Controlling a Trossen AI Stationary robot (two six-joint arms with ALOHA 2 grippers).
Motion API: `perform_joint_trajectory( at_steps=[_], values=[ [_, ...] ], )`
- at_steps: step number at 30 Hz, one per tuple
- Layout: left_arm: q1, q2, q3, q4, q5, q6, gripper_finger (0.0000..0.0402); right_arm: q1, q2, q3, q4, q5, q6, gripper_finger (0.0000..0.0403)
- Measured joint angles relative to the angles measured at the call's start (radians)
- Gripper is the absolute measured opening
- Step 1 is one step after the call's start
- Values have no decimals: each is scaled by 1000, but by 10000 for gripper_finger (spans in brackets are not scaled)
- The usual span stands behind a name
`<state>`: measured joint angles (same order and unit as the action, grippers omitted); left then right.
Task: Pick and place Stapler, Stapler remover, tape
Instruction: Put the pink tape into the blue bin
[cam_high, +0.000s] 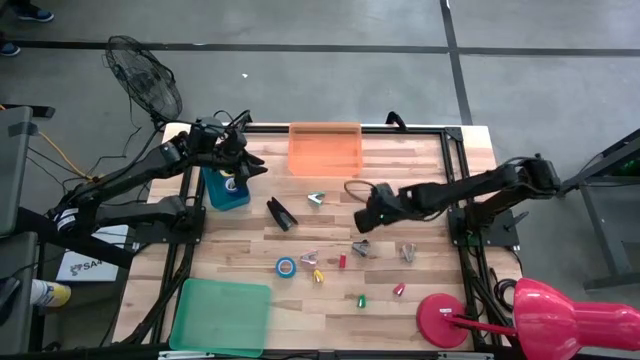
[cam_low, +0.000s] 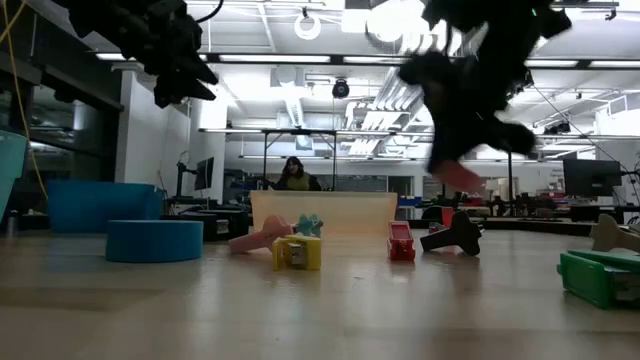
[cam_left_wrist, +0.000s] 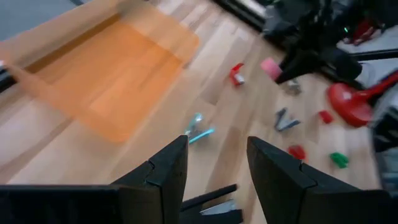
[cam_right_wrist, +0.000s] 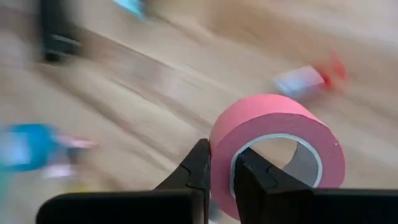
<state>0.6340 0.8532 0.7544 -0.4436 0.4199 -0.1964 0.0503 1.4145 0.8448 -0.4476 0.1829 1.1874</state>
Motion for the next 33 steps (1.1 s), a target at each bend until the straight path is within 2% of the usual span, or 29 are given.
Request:
perform_joint_trajectory(
  at_steps=[5,8,11,14,20,30,33],
  values=[
    [-2,0,0,117,99,-50,163,-42,-39,61,247,-14,-306,31],
    [-27,0,0,203,111,-95,163,-57,-44,97,419,-75,-507,31],
    [-72,0,0,296,100,-118,163,-74,-46,127,521,-134,-627,31],
    [-128,2,0,384,58,-126,163,-97,-45,150,589,-157,-684,31],
    [-252,32,0,518,-94,-126,163,-137,-45,170,727,-304,-743,31],
    [-416,169,0,841,-281,-126,163,-155,-45,170,942,-519,-760,31],
    [-443,209,0,920,-320,-123,163,-155,-46,171,951,-543,-760,31]
  ],
)
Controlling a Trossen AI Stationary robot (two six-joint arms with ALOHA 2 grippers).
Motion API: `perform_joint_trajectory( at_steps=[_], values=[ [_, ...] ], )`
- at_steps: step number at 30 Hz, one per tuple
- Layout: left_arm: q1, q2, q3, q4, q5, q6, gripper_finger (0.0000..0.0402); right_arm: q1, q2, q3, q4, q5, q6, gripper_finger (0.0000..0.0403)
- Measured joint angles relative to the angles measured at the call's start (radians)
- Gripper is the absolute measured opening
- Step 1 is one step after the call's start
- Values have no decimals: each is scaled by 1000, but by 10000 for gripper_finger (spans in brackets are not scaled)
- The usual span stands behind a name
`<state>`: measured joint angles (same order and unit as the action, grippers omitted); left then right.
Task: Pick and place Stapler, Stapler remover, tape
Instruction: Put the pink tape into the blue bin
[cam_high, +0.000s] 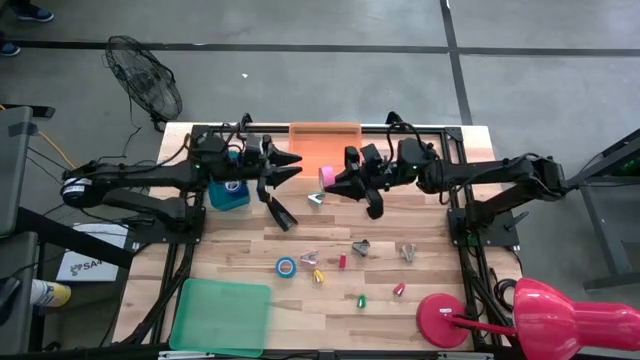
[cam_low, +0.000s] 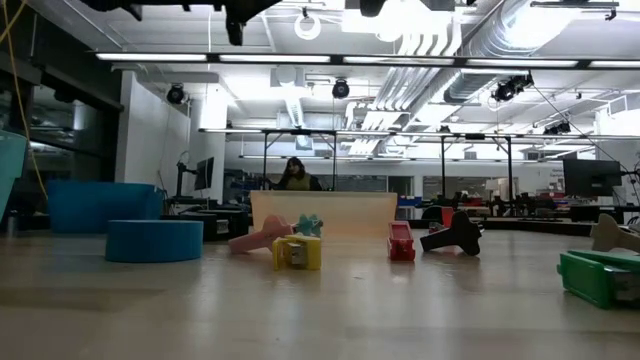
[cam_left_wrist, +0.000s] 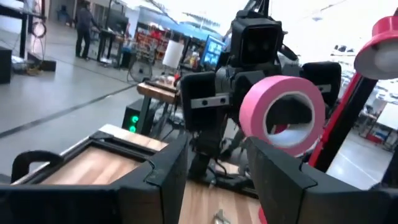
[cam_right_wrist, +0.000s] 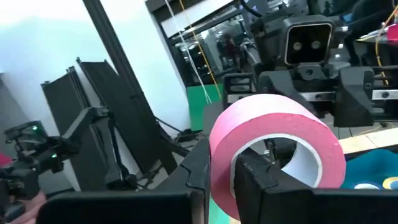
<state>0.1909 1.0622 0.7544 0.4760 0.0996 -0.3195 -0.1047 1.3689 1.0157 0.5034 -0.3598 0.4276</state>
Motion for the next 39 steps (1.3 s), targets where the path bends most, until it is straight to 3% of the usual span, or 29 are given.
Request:
perform_joint_trajectory(
  at_steps=[6,17,23,39],
  values=[
    [-23,62,0,74,-57,0,163,-1,1,0,-4,9,15,31],
    [-22,102,0,161,-49,0,163,-1,1,0,-39,73,-10,31],
    [-22,102,0,157,-35,10,163,-1,26,0,-26,134,-25,31],
    [-22,101,0,119,-38,36,163,-2,65,0,42,142,0,31]
  ],
)
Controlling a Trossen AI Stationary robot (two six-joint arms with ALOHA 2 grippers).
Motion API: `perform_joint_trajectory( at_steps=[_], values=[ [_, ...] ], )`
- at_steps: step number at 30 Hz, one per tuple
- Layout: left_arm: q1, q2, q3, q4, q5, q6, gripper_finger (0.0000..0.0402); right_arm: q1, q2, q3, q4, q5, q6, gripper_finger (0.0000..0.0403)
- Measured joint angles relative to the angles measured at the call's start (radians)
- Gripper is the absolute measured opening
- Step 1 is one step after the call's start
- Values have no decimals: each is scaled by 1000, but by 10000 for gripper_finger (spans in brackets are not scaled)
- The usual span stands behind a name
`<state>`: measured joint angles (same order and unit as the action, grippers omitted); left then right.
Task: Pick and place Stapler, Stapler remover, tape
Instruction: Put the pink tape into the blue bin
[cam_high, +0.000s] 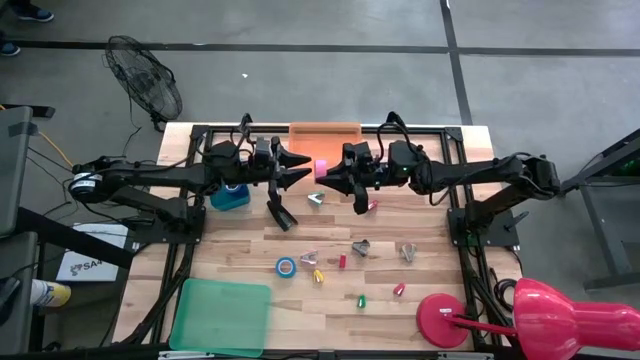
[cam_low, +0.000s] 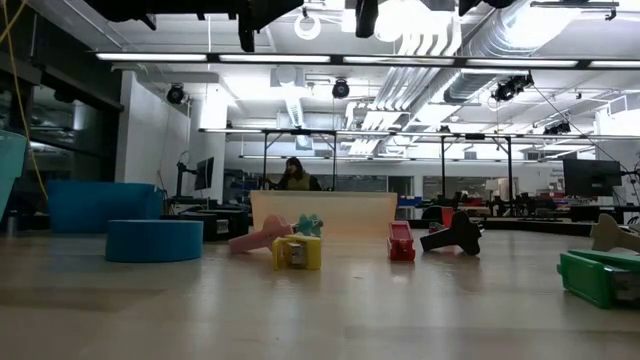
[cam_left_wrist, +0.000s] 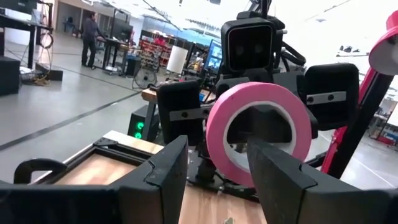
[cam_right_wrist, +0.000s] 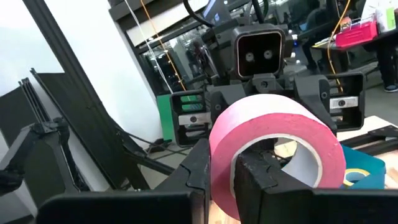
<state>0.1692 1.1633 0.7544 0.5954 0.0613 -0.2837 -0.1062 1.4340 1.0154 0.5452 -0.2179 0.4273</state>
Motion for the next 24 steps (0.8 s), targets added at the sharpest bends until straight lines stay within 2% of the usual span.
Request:
perform_joint_trajectory(
  at_steps=[9,17,20,24],
  values=[
    [0,0,0,-7,-1,17,163,2,64,0,101,-11,41,32],
    [0,-1,1,-42,-14,17,158,2,77,30,95,-37,45,32],
    [0,-1,1,-46,-14,14,136,2,77,36,80,-48,45,32],
    [0,-1,1,-53,-7,14,78,2,77,36,62,-42,44,32]
  ],
)
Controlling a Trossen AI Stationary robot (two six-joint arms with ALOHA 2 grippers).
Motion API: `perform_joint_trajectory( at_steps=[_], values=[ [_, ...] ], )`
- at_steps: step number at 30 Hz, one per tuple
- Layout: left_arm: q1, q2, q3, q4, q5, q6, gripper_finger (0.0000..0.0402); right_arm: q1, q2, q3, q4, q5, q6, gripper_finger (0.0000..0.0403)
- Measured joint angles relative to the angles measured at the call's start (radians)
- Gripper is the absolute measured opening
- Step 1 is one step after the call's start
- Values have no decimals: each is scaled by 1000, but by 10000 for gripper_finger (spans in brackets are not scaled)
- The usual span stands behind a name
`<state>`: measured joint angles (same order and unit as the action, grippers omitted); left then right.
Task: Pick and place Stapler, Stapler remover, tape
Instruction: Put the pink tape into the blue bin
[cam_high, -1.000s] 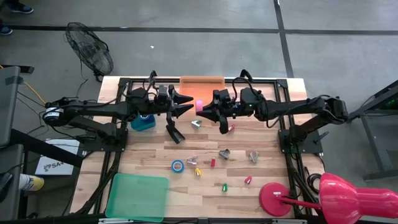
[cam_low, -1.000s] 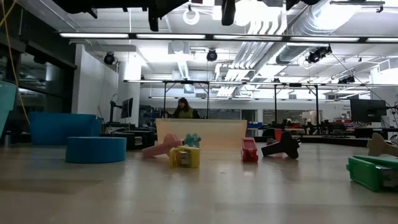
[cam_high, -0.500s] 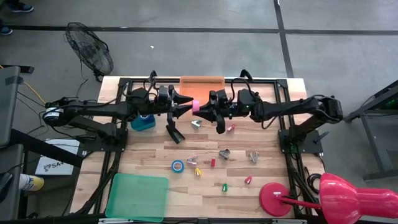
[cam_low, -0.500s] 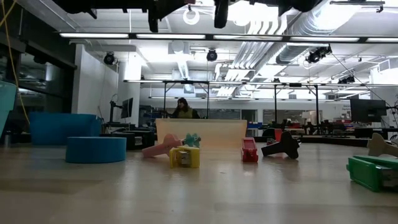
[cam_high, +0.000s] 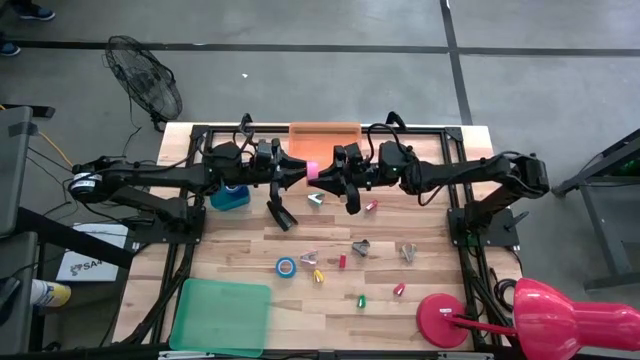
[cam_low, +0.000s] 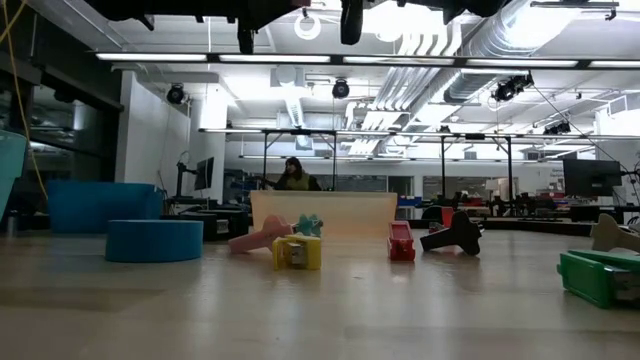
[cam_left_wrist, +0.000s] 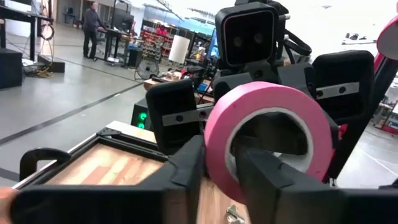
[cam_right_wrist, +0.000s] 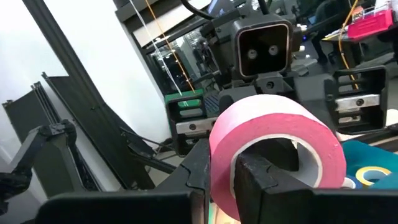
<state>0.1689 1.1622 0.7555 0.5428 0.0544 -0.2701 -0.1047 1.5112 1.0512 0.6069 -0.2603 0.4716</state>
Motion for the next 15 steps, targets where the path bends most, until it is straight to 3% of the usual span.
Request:
perform_joint_trajectory(
  at_steps=[3,8,15],
  values=[
    [0,0,0,0,14,-8,29,0,0,0,-1,3,-6,32],
    [1,1,0,-1,18,-6,29,1,0,0,-4,26,-4,40],
    [1,1,-1,-21,16,7,31,1,0,0,-20,12,15,90]
  ],
)
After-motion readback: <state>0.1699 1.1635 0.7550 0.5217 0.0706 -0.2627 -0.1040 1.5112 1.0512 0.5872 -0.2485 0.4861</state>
